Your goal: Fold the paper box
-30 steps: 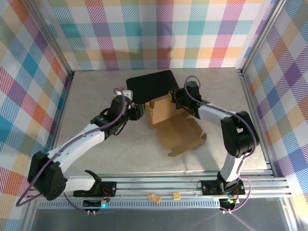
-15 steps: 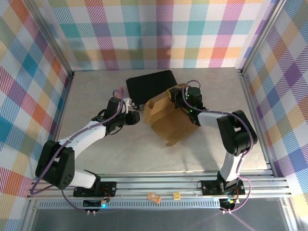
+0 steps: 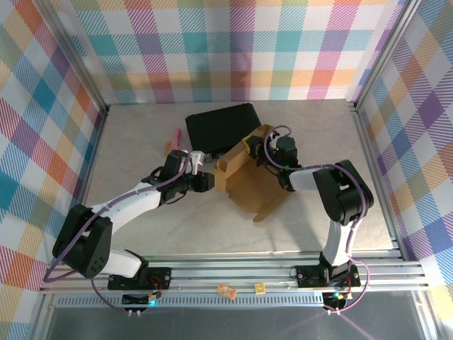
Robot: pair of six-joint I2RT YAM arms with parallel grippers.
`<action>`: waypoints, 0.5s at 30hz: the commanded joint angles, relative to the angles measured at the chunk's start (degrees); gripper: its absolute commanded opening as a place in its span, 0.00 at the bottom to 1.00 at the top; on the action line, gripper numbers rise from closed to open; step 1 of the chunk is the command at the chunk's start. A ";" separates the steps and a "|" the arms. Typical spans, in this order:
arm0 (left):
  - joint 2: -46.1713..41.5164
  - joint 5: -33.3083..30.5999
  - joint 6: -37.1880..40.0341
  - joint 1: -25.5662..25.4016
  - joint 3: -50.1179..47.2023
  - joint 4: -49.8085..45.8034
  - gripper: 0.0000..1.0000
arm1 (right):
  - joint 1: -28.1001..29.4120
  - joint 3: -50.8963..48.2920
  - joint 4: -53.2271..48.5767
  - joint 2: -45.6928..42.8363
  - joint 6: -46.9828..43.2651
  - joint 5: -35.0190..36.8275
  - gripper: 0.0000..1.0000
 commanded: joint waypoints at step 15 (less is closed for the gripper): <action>1.68 -2.53 2.81 -3.08 -4.35 16.84 0.50 | -0.11 -1.17 4.77 2.12 -1.84 -3.38 0.00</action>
